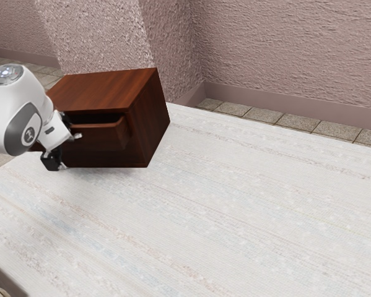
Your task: Pull the drawer handle with one arm to open the drawer
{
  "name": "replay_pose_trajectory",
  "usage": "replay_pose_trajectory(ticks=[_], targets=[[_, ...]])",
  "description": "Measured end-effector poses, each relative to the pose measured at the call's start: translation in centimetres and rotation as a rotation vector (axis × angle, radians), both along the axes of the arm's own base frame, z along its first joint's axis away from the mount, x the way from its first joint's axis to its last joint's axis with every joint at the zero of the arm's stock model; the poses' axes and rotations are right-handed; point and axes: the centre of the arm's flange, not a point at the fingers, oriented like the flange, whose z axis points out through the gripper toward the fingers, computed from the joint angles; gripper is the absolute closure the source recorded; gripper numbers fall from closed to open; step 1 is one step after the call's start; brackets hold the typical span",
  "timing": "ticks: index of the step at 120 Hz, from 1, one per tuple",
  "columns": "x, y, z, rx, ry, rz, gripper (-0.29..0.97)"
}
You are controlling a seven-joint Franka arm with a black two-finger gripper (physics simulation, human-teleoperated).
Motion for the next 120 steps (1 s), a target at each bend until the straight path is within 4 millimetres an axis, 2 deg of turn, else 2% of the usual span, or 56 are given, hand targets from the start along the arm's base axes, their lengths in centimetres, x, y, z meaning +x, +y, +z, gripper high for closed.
replay_pose_trajectory(ticks=[16, 26, 44, 100, 120], targets=[[-0.7, -0.4, 1.3, 0.006, -0.014, -0.006, 0.16], [-1.0, -0.6, 2.0, 0.007, -0.02, -0.008, 0.11], [-2.1, -1.0, 0.8, -0.018, 0.006, -0.007, -0.01], [-6.2, -2.8, 0.9, -0.082, 0.034, -0.005, 0.0], [-7.1, -2.3, 0.9, -0.083, 0.046, -0.001, 0.02]])
